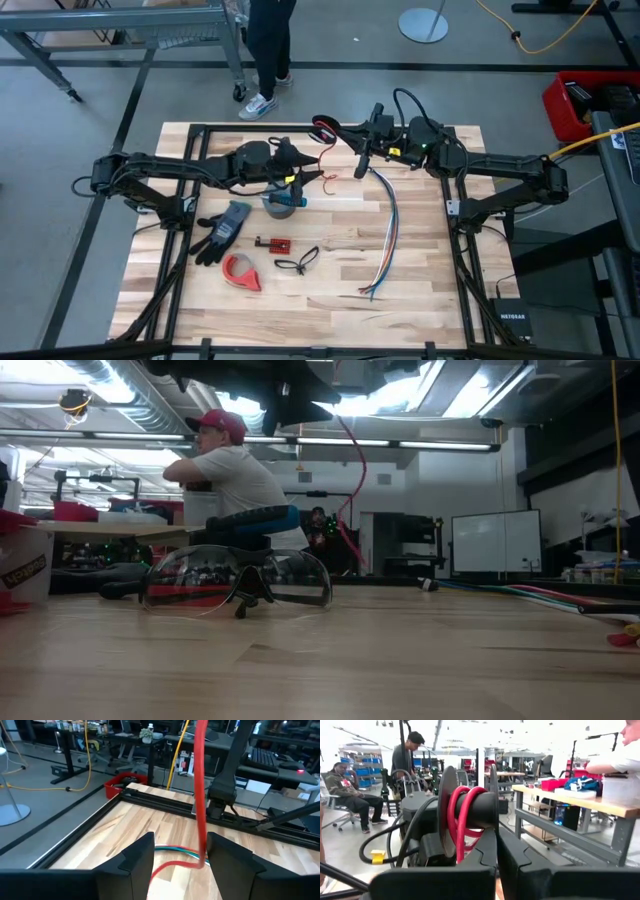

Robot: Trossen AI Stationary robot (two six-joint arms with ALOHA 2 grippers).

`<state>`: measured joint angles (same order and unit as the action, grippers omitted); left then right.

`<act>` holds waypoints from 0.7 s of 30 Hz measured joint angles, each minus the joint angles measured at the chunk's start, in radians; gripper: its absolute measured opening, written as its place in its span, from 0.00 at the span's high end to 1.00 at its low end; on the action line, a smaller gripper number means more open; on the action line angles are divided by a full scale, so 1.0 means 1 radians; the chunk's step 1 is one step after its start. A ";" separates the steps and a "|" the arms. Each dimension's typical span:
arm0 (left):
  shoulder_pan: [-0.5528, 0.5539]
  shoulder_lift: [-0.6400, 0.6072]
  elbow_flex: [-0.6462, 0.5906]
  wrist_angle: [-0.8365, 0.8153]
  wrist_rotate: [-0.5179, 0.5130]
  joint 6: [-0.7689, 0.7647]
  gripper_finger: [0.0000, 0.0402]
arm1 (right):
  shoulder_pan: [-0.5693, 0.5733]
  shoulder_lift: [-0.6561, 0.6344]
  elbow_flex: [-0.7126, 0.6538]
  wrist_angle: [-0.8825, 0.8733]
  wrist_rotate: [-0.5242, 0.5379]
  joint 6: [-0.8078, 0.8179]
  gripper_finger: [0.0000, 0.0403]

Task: Coil cords
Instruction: Coil the red wire into the black spool

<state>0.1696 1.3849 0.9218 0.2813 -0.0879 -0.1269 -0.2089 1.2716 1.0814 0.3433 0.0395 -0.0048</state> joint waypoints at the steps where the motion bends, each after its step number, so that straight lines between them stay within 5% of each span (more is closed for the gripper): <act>1: 0.000 0.000 0.000 0.000 0.000 0.000 0.58 | 0.000 0.003 0.000 0.011 -0.007 0.000 1.00; 7: 0.000 0.000 0.000 0.000 0.000 0.025 0.66 | 0.000 0.012 0.001 0.030 -0.025 0.000 1.00; 14: 0.000 0.000 0.000 -0.016 -0.001 0.019 0.96 | 0.000 0.012 0.001 0.024 -0.024 0.000 1.00; 21: 0.000 -0.002 0.000 -0.074 -0.139 -0.031 0.99 | -0.001 0.009 0.001 -0.064 0.003 -0.001 1.00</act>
<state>0.1699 1.3827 0.9215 0.2071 -0.2271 -0.1583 -0.2100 1.2806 1.0821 0.2789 0.0422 -0.0056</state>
